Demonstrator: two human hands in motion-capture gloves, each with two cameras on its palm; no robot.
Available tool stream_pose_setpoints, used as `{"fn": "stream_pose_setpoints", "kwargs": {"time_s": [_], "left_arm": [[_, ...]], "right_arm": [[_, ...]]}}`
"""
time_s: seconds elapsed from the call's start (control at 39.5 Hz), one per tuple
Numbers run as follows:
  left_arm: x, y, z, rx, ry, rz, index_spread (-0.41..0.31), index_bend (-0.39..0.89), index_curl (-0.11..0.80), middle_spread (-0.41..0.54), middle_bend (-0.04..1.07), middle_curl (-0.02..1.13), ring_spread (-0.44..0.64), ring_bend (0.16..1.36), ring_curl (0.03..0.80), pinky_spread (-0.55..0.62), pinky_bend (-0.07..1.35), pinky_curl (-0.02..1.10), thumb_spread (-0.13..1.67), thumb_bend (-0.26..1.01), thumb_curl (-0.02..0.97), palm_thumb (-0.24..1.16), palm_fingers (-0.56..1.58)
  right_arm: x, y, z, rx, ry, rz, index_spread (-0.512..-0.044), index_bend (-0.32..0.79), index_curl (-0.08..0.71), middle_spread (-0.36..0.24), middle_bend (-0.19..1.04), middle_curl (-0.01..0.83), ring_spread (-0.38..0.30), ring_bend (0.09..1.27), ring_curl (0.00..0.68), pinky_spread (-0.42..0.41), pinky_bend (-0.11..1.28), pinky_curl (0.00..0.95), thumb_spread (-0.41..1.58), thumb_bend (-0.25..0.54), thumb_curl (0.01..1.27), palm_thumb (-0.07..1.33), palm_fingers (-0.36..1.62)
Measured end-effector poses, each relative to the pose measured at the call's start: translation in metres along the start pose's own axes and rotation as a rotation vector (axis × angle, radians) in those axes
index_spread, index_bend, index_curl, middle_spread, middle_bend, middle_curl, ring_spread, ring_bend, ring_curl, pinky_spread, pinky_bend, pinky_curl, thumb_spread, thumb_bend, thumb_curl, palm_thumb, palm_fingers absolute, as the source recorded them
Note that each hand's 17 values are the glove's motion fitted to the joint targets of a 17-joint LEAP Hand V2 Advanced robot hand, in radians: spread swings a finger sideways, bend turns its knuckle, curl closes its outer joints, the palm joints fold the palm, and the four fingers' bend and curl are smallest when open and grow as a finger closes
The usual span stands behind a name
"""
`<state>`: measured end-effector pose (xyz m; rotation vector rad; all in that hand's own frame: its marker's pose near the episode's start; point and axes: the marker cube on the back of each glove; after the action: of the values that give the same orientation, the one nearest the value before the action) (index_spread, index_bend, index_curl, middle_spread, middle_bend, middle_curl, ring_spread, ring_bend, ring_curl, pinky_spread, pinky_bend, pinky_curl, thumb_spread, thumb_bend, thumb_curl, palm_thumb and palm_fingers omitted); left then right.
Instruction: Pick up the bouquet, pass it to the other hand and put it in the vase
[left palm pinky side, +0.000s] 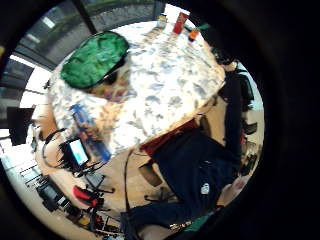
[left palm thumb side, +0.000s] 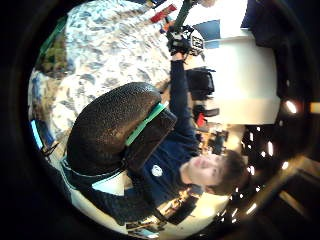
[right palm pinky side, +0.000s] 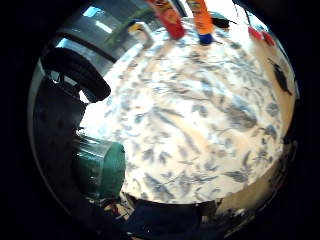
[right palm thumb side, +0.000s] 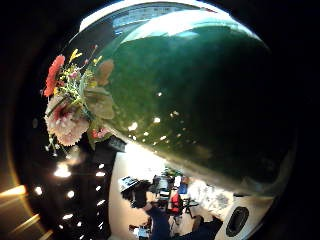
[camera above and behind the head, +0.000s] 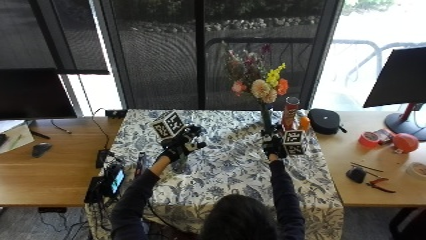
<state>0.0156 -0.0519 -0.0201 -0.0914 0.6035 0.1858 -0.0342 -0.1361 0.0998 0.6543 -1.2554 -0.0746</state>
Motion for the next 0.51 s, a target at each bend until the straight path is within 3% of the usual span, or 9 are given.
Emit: {"fn": "stream_pose_setpoints", "kwargs": {"time_s": [0.08,0.13,0.33,0.51], "left_arm": [[0.005,-0.027,0.0,0.016,0.163,0.027,-0.011,0.12,0.284,0.182,0.18,0.34,0.23,0.57,0.302,0.26,0.4,0.36,1.08,-0.01,0.264,0.08,0.28],[0.009,-0.044,0.0,0.039,0.271,0.033,-0.008,0.12,0.28,0.184,0.19,0.34,0.23,0.58,0.304,0.26,0.4,0.36,1.08,-0.02,0.267,0.09,0.28],[0.043,-0.088,-0.006,0.108,0.642,-0.017,0.029,0.13,0.277,0.209,0.16,0.33,0.23,0.61,0.313,0.25,0.44,0.37,1.1,0.06,0.311,0.32,0.24],[0.042,-0.135,0.006,0.106,0.874,-0.078,0.063,0.13,0.275,0.215,0.16,0.31,0.22,0.6,0.308,0.22,0.53,0.39,1.08,0.08,0.334,0.46,0.27]], "right_arm": [[0.0,0.014,0.007,-0.108,-0.005,0.269,-0.227,0.19,0.474,-0.208,0.57,0.64,-0.216,0.79,0.543,-0.259,0.58,0.471,1.16,0.029,0.34,1.07,1.27],[-0.005,0.019,0.012,-0.131,-0.01,0.323,-0.228,0.19,0.483,-0.208,0.57,0.646,-0.216,0.79,0.545,-0.262,0.59,0.474,1.17,0.024,0.34,1.07,1.27],[-0.042,0.042,0.035,-0.201,-0.14,0.259,-0.228,0.19,0.514,-0.207,0.58,0.662,-0.215,0.8,0.553,-0.266,0.6,0.482,1.17,0.006,0.34,1.08,1.27],[-0.066,0.062,0.065,-0.272,-0.213,0.193,-0.229,0.19,0.536,-0.206,0.58,0.672,-0.213,0.81,0.556,-0.267,0.61,0.487,1.17,-0.007,0.33,1.09,1.27]]}}
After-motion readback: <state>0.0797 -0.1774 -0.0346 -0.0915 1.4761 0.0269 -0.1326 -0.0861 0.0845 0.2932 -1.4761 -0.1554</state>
